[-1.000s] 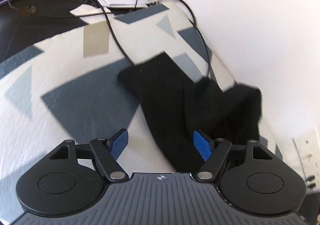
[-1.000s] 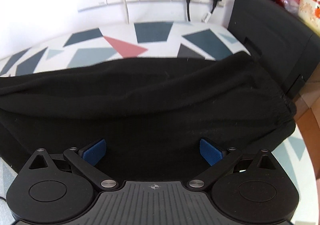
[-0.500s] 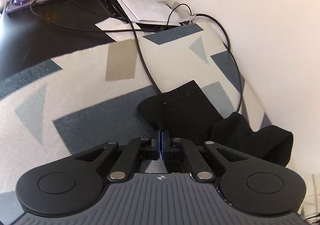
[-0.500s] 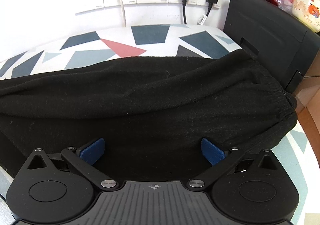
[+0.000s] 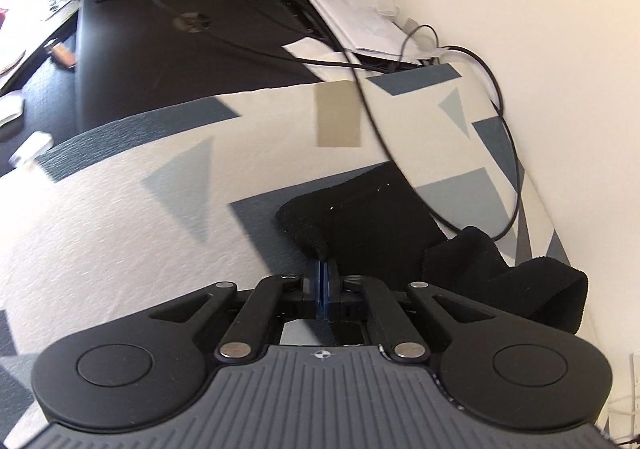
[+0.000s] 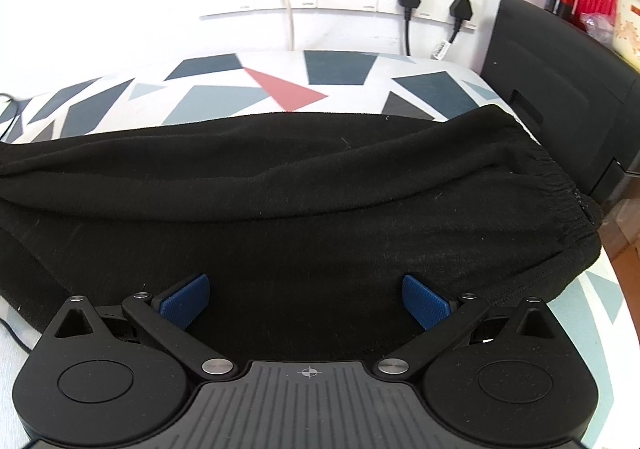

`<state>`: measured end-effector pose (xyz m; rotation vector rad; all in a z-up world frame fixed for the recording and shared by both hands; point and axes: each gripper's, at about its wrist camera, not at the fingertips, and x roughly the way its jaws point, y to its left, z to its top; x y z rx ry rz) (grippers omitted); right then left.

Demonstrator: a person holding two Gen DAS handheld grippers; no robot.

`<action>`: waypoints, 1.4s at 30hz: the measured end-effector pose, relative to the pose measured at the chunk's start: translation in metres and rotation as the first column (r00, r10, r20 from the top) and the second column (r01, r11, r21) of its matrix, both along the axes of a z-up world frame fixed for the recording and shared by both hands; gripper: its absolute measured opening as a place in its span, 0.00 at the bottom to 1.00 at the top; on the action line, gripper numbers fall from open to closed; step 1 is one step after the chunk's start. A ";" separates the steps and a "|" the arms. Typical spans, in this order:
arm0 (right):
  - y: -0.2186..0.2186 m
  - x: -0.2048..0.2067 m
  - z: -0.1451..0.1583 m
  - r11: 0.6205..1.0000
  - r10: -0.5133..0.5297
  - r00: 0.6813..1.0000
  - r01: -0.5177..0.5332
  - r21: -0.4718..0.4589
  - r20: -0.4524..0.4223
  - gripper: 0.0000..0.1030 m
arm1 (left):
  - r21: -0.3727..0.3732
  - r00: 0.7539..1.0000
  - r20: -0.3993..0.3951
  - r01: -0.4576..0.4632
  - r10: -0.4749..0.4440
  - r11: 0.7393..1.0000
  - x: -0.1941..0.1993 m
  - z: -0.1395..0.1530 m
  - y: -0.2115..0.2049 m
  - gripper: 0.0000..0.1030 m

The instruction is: Fold clothes

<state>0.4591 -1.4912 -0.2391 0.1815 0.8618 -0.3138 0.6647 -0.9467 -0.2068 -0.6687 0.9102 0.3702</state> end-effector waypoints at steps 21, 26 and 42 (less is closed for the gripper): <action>0.015 -0.036 0.006 1.000 -0.012 0.999 0.012 -0.013 0.039 0.99 | 0.173 0.993 0.012 0.111 -0.115 0.979 -0.061 0.049 -0.036 0.76; 0.013 -0.053 0.022 0.999 -0.009 0.993 0.005 0.041 0.115 0.99 | 0.168 0.991 0.014 0.132 -0.137 0.977 -0.080 0.060 -0.057 0.80; 0.009 -0.075 0.062 0.985 -0.068 0.979 0.035 0.170 0.191 0.99 | 0.113 0.988 -0.010 0.152 -0.152 0.982 -0.128 0.050 -0.054 0.86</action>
